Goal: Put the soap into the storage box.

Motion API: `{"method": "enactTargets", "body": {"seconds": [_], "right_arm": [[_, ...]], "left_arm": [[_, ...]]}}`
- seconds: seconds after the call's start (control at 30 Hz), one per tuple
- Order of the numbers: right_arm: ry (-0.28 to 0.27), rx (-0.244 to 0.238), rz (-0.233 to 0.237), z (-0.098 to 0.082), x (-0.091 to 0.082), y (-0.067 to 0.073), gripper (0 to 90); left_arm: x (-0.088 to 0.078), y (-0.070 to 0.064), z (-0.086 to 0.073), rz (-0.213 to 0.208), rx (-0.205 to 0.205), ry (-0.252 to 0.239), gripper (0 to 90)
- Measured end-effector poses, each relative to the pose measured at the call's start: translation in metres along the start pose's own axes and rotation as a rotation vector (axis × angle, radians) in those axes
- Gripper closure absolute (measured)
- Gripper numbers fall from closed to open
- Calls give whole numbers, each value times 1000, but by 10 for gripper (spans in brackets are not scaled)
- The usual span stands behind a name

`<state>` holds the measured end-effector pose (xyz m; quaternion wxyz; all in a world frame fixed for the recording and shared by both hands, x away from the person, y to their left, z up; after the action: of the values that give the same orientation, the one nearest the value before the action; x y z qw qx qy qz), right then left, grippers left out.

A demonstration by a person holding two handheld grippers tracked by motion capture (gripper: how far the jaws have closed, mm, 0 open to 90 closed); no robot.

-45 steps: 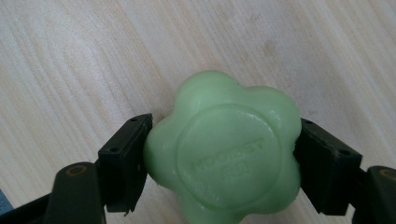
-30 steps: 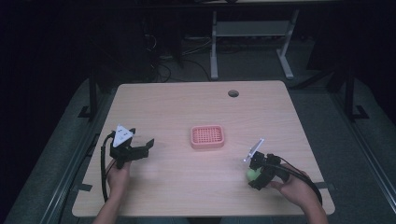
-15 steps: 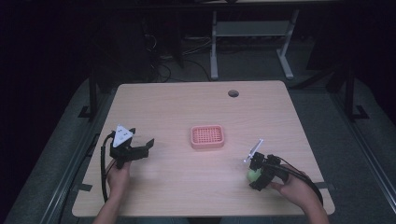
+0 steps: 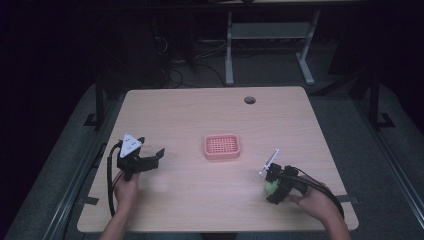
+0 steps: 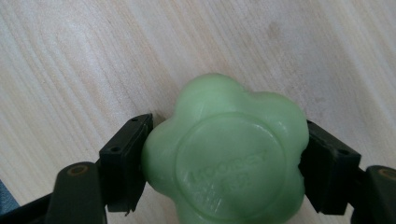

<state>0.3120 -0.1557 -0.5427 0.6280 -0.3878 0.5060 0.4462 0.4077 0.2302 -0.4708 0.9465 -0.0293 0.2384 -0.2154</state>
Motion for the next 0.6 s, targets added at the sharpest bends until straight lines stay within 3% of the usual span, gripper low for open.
{"method": "enactTargets", "body": {"seconds": [0.2, 0.6], "right_arm": [[-36, -7, -12, 4, -4, 0, 262], [-89, -37, -42, 30, -25, -10, 262]], "left_arm": [[0, 0, 0, 1, -1, 3, 143], [0, 1, 0, 0, -4, -3, 143]]}}
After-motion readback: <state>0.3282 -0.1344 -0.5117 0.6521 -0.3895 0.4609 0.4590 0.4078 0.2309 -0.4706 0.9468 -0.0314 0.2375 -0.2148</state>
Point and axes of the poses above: each handheld gripper's, and its own axes: x roughly forward along the jaws, z roughly out of its top, y roughly to its left, the point moved 10 cm from there along x, roughly forward along the jaws, and after that the axes turned 15 degrees about -x, right-handed, at the moved point
